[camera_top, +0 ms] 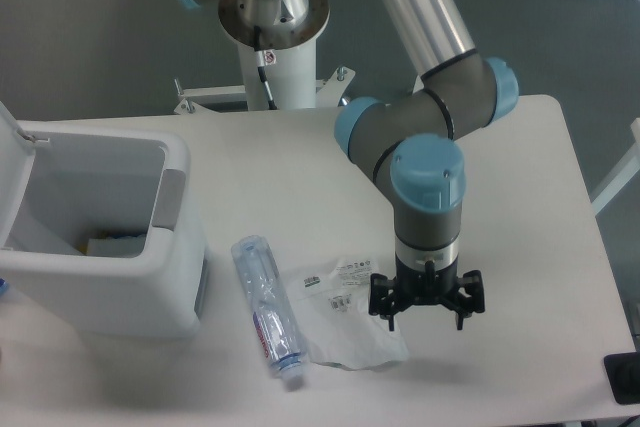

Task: Place the trash in the trash can
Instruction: 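Move the open gripper down over the clear plastic bag, then lower the gripper onto the plastic bag and close on it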

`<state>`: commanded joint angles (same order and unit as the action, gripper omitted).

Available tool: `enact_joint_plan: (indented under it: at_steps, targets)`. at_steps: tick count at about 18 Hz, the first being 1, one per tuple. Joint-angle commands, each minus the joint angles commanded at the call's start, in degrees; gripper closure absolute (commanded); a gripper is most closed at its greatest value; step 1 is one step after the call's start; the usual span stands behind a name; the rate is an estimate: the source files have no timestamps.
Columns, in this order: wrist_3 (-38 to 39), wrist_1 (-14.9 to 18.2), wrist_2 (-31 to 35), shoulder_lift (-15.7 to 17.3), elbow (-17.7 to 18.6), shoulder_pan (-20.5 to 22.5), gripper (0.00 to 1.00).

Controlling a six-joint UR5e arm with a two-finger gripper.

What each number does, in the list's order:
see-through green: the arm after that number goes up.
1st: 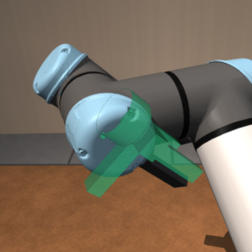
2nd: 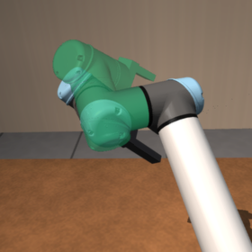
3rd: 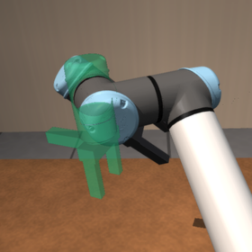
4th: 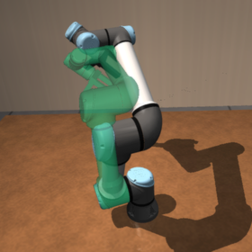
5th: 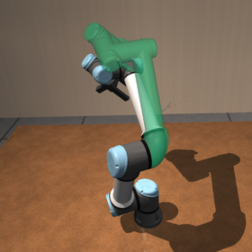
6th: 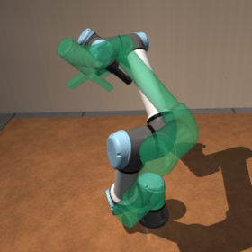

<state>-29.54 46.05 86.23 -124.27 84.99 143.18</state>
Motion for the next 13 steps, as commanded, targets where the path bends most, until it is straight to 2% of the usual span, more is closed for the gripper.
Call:
enact_joint_plan:
  at_steps: [5, 13]
  targets:
    - [4.92, -0.18, -2.29, -2.11, 0.53, -0.26, 0.00]
    - [6.42, -0.35, -2.38, -3.78, 0.09, -0.70, 0.00]
